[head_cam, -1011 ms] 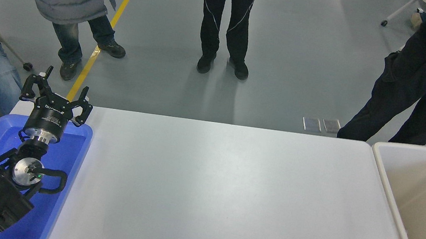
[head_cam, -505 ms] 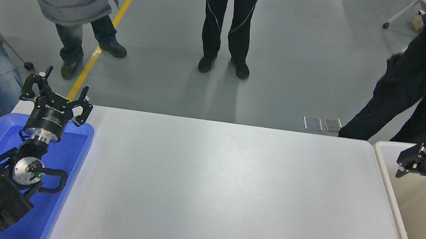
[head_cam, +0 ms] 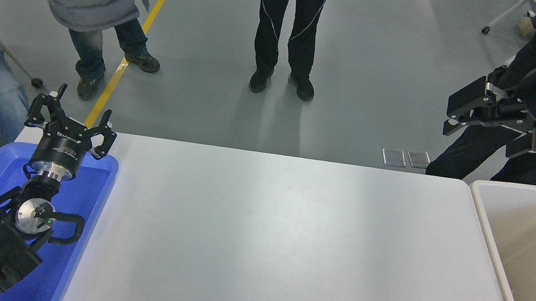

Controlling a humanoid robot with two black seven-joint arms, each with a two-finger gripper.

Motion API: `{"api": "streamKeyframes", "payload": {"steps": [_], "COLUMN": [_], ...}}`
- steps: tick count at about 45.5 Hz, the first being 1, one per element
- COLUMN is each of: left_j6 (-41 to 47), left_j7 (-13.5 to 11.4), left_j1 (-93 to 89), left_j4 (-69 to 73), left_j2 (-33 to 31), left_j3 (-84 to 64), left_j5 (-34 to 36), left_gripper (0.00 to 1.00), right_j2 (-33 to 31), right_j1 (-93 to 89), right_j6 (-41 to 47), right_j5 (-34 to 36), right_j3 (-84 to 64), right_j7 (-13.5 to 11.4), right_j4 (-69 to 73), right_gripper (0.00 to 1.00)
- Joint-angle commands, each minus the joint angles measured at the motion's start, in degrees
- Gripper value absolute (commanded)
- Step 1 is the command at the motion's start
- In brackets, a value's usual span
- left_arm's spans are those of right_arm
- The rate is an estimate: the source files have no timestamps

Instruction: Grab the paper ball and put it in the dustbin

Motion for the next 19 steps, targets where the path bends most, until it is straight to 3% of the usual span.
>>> {"api": "streamKeyframes", "payload": {"steps": [1,19], "left_j6": [0.0,0.0], "left_j7": [0.0,-0.1], "left_j1": [0.0,0.0], "left_j4": [0.0,0.0], "left_j2": [0.0,0.0], "left_j3": [0.0,0.0], "left_j5": [-0.1,-0.1], "left_gripper": [0.98,0.98], "right_j2": [5.7,6.0], "right_j1": [3.7,3.6], "right_j6": [0.6,0.6], "right_j5": [0.3,0.5], "right_j3": [3.2,6.1], "right_j7": [0.0,0.1], "right_j4": [0.9,0.7], "right_gripper": [1.00,1.00]}}
